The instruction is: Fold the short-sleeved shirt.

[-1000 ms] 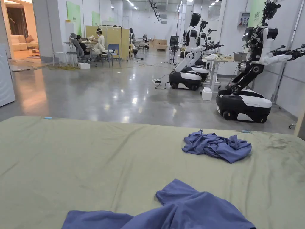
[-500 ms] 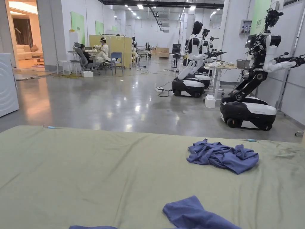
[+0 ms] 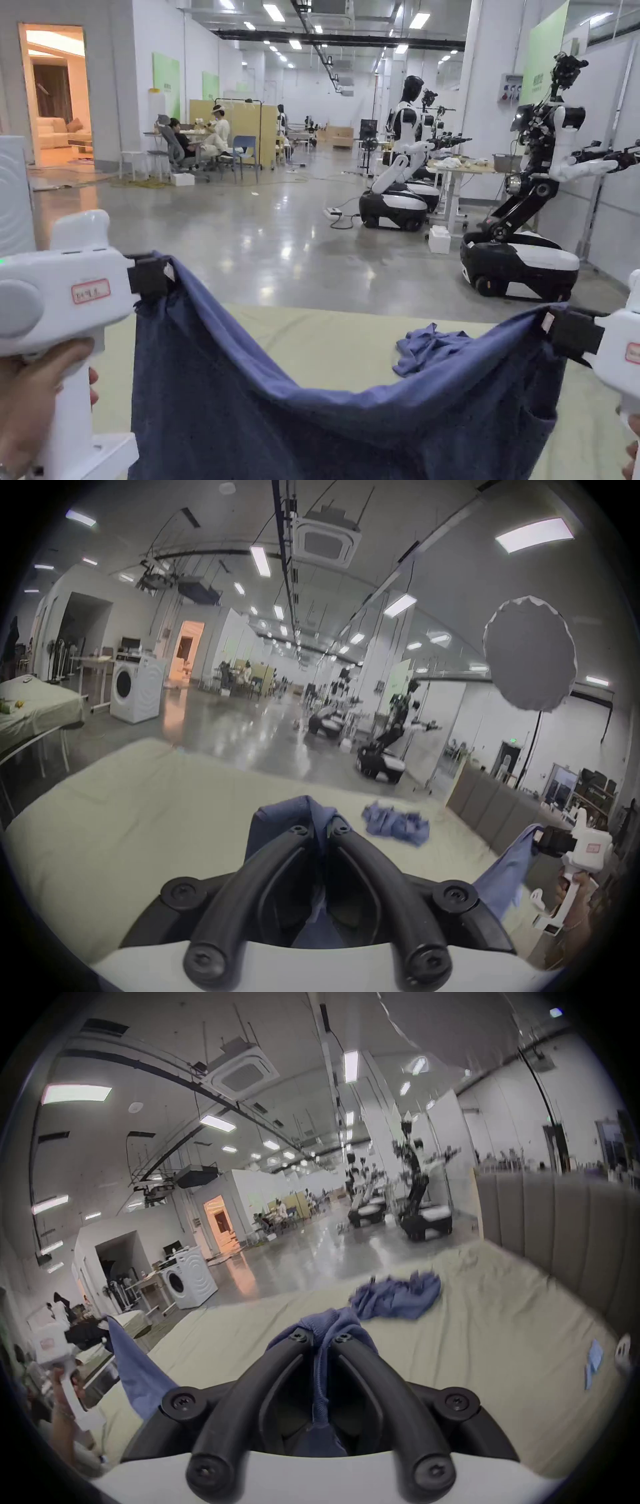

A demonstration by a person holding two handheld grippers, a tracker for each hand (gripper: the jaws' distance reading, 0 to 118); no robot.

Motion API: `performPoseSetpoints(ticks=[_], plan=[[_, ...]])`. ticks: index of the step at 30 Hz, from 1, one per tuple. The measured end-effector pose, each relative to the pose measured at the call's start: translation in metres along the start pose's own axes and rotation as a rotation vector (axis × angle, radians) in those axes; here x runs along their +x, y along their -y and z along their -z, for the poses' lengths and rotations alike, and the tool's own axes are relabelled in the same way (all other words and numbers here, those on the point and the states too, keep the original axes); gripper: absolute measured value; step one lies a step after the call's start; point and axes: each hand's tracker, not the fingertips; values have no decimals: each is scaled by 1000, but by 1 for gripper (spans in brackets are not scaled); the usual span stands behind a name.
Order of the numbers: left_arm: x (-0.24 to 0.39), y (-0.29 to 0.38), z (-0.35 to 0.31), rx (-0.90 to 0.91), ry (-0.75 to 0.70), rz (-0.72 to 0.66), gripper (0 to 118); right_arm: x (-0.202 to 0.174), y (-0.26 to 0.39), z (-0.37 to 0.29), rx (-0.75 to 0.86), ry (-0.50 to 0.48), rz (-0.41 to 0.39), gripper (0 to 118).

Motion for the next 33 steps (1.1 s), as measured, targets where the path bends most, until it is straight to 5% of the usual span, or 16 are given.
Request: performPoseSetpoints(ticks=[5,10,15,22,27,33], plan=[[22,-57,-25,218,43,21,4,-1,-56,-9,170,-11,-31,6],[23,-34,-59,226,53,63,4,-1,-37,-36,172,-25,-47,6],[5,46,-93,66,16,55,4,2,34,-65,0,-37,-65,6],[-30,162,-160,-239,-84,-56,4,10,141,-139,-291,-34,6,6],[-40,205,-210,-426,-158,-84,4,16,199,-192,-488,33,58,6],[-70,256,-215,-641,-280,-11,4,30,262,-194,-689,204,-15,6]])
